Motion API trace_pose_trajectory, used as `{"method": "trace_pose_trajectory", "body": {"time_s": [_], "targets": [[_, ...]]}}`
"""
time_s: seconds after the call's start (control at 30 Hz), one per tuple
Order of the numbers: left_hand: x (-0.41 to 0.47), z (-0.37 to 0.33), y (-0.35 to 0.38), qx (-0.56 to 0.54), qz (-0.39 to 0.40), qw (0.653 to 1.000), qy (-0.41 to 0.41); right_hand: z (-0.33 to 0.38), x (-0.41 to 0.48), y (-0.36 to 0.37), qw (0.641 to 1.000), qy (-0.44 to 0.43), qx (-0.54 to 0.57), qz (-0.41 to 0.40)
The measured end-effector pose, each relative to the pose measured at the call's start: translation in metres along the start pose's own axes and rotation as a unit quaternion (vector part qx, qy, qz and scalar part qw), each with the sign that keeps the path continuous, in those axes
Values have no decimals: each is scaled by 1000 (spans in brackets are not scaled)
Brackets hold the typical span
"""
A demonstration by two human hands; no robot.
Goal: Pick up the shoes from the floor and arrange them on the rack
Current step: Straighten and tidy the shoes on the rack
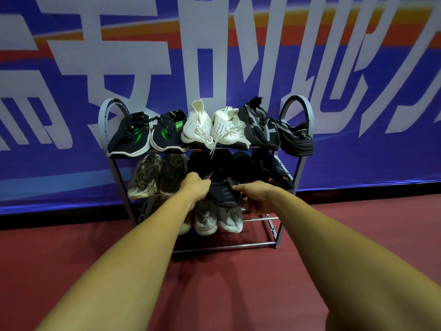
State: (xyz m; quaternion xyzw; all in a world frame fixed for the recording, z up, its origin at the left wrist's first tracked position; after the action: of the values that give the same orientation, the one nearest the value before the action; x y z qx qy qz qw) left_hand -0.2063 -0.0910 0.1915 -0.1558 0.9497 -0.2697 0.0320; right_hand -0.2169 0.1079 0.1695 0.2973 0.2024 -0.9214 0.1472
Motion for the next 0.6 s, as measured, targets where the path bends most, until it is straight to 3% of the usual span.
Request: {"method": "trace_pose_trajectory", "body": {"time_s": [0.2, 0.33, 0.6], "targets": [[7, 4, 17, -39, 34, 998, -29, -1, 25, 4, 996, 6, 50, 70], [12, 0, 28, -21, 62, 997, -26, 4, 36, -9, 999, -21, 34, 7], [29, 1, 31, -13, 24, 1000, -9, 15, 47, -18, 996, -59, 12, -64]]}}
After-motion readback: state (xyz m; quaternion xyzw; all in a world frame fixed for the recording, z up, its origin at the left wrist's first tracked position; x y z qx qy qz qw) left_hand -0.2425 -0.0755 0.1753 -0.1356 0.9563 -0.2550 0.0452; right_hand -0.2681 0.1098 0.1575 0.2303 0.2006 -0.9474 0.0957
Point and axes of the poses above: each hand's wrist, its own x-axis towards the middle knuckle, its own y-axis out of the palm, z = x × y, the point moved 9 cm from there along x, towards the middle knuckle, and after that the axes turned 9 degrees about y, right-handed, at the moved point
